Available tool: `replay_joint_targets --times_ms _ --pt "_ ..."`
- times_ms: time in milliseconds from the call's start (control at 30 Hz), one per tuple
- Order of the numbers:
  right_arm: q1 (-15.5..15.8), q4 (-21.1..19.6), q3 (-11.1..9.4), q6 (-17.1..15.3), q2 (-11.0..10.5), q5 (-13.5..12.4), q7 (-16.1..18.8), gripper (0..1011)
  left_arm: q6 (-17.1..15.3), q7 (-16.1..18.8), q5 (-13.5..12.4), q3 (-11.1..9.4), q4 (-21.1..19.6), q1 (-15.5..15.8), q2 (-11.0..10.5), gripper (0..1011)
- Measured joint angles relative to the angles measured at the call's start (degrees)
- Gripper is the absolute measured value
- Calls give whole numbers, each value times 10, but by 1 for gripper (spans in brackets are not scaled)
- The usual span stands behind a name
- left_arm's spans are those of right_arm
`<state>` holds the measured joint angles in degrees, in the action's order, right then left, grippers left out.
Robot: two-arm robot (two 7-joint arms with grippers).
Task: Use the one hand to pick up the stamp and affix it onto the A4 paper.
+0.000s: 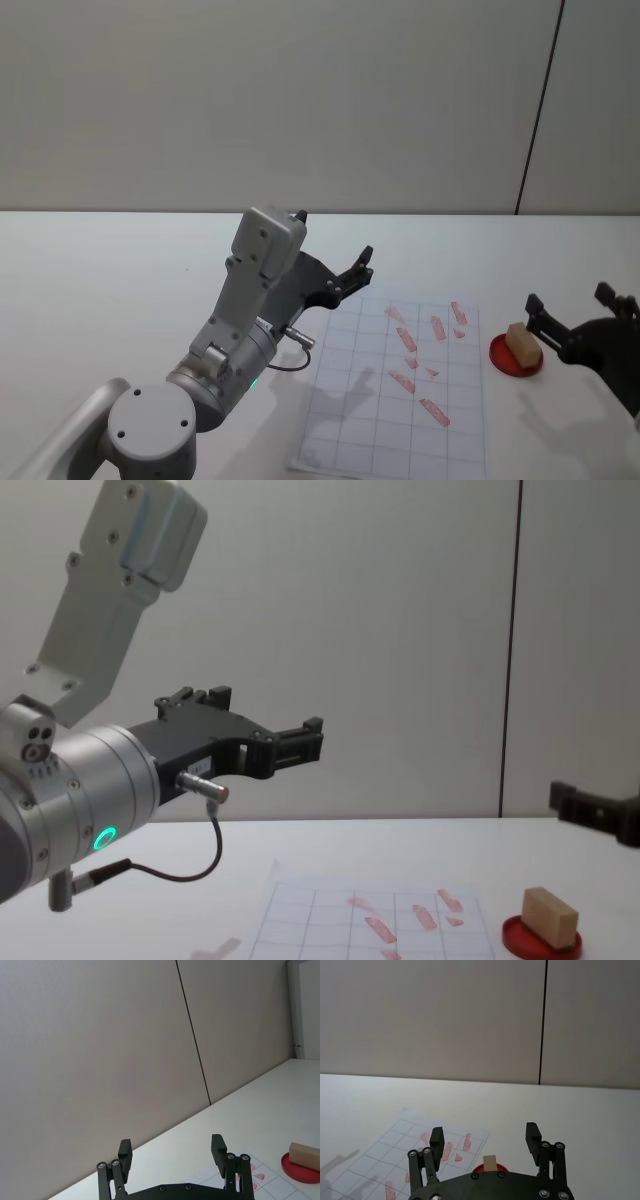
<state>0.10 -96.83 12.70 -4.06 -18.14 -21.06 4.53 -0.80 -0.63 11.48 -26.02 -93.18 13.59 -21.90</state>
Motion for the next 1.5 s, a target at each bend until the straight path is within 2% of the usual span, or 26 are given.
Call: replay_joint_targets --times_ms 367,733,1000,1500 --pt "-22 50 -4 -50 10 -42 16 1001 0 0 0 0 0 0 0 1002" --pt "-44 61 -8 -94 11 -43 34 1001 0 0 0 0 0 0 0 1002" --pt "-53 61 -10 -111 11 -40 39 1001 0 0 0 0 0 0 0 1002" --pt "-67 93 -17 -135 16 -80 39 1001 0 0 0 0 0 0 0 1002"
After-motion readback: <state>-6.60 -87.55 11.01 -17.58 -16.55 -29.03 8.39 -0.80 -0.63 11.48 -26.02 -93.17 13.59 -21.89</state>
